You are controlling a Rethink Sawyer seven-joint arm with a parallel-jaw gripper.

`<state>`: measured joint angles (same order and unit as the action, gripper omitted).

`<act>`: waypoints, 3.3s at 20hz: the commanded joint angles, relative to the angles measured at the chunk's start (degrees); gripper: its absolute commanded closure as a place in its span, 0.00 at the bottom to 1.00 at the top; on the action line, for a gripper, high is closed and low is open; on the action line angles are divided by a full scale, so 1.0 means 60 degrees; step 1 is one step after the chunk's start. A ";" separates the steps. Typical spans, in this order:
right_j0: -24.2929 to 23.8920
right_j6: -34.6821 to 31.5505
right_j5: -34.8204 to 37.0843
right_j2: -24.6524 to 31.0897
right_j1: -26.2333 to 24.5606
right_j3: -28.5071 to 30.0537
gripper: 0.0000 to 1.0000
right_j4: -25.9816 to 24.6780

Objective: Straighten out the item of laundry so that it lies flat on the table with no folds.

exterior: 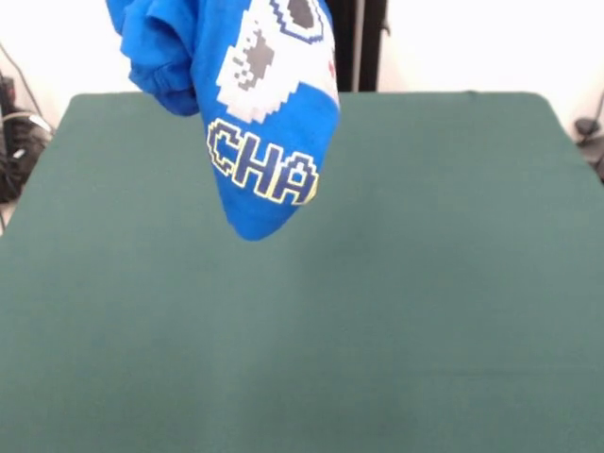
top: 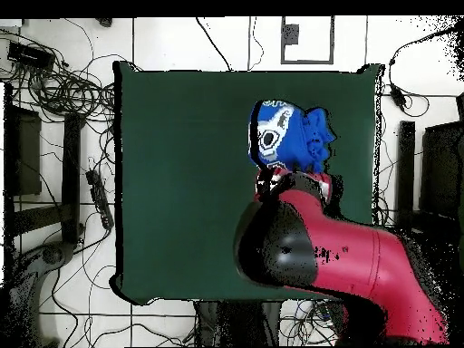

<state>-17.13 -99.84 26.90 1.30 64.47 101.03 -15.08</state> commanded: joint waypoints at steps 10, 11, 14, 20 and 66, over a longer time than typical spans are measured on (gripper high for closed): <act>0.1173 -0.0610 -1.8252 -0.1901 -0.3989 0.3031 0.00 0.1305; 0.1148 -0.0674 -1.9507 -0.2035 -0.4296 0.3332 0.00 0.1613; 0.0888 -0.1684 -2.2803 -0.2024 -0.5293 0.4086 0.00 0.2731; 0.0767 -0.2310 -2.5586 -0.1580 -0.5568 0.5615 0.00 0.5665; 0.0873 0.1090 -0.0169 0.0864 -0.4472 -0.1827 0.00 0.2014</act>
<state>-13.41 -99.84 19.32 -2.25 41.98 104.80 0.94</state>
